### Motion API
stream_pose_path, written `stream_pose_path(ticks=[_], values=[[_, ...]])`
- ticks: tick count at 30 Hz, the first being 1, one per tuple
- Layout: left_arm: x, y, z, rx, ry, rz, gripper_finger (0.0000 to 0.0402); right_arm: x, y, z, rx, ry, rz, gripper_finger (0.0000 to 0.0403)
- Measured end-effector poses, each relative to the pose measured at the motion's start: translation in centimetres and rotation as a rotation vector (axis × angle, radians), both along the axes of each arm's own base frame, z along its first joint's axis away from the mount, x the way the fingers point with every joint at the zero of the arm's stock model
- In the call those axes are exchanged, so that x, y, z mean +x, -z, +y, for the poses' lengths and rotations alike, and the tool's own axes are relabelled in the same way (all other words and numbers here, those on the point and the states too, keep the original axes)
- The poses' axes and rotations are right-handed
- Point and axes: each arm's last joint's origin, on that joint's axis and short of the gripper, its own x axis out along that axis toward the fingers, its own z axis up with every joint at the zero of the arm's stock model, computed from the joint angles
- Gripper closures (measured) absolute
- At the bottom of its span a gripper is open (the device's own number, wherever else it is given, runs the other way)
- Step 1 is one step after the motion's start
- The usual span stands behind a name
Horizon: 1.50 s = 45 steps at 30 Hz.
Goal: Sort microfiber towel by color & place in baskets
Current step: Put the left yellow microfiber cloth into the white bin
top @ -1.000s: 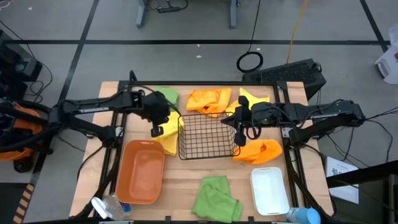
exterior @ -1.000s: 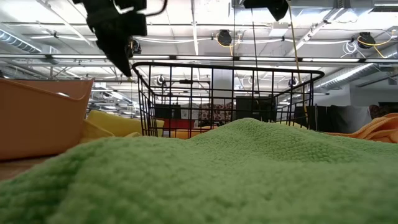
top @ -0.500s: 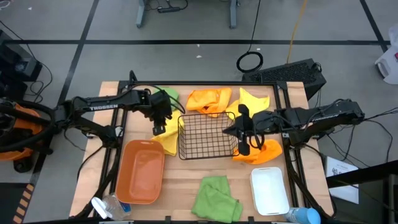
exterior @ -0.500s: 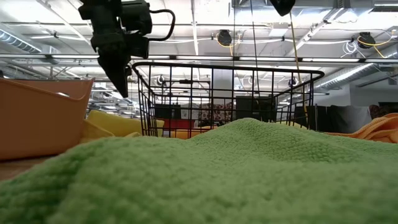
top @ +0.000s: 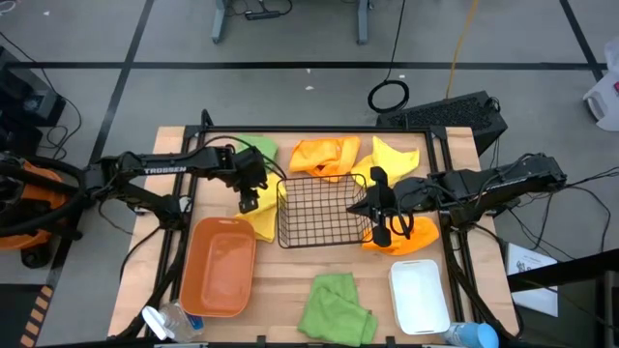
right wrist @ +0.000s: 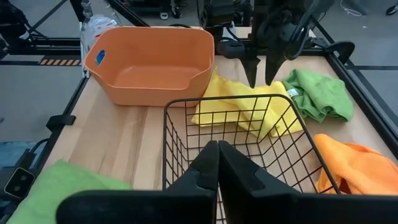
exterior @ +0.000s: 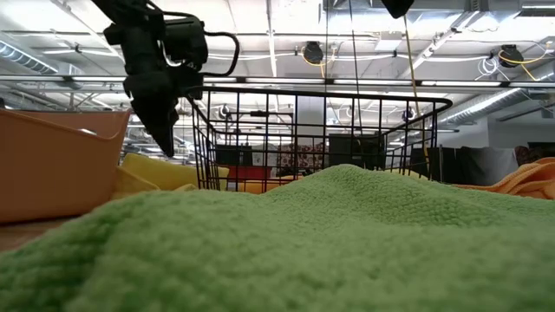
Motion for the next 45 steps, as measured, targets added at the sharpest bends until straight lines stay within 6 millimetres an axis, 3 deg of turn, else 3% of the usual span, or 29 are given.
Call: stream_pose_path(ticks=[11,19,33,45], values=[[0.3,0.1,0.5,-0.009,-0.036,-0.062,0.0219,0.0,0.0,-0.1,-0.037,0.012,-0.002,0.0403],[0.7,0.0,-0.4,-0.082,-0.054,-0.088,0.0217,0.0,0.0,-0.1,-0.04,0.009,-0.002,0.0403],[1.7,1.5,-0.4,-0.043,-0.081,-0.026,0.0114,0.0,0.1,0.0,-0.046,0.005,0.01,0.0403],[2.6,3.2,-0.5,-0.012,-0.071,0.028,0.0107,-0.1,0.1,0.0,-0.047,0.005,0.011,0.0403]])
